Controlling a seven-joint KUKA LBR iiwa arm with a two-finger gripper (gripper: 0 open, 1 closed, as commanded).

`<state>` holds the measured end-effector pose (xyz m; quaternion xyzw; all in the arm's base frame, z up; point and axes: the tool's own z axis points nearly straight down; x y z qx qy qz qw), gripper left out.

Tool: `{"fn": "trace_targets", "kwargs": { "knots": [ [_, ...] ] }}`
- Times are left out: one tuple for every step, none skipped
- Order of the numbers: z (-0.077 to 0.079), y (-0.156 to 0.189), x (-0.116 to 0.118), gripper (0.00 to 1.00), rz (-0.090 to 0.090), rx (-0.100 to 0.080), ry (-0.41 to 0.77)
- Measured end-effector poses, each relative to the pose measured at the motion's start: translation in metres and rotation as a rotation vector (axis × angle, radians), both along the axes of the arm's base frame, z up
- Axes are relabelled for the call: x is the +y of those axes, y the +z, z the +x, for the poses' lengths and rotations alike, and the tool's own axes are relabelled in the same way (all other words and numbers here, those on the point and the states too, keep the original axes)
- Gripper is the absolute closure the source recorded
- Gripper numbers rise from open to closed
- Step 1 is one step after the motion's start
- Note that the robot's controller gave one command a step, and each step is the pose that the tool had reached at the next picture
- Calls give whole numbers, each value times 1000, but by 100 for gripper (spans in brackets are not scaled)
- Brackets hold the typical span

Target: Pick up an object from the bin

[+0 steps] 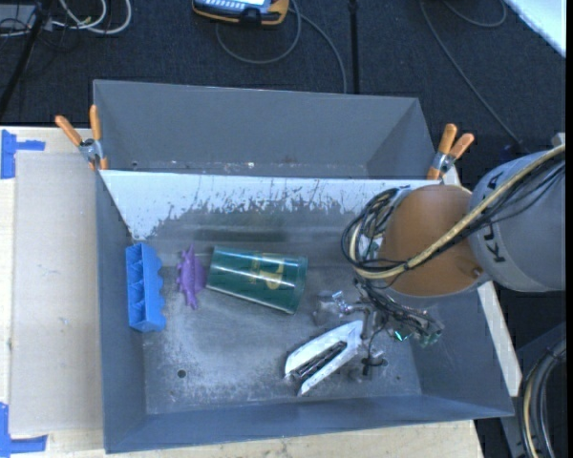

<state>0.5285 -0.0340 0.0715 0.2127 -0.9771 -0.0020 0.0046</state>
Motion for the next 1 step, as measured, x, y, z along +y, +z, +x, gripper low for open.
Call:
{"fn": "trace_targets", "kwargs": {
  "knots": [
    [0, 0, 0, 100, 0, 1, 1]
  ]
}}
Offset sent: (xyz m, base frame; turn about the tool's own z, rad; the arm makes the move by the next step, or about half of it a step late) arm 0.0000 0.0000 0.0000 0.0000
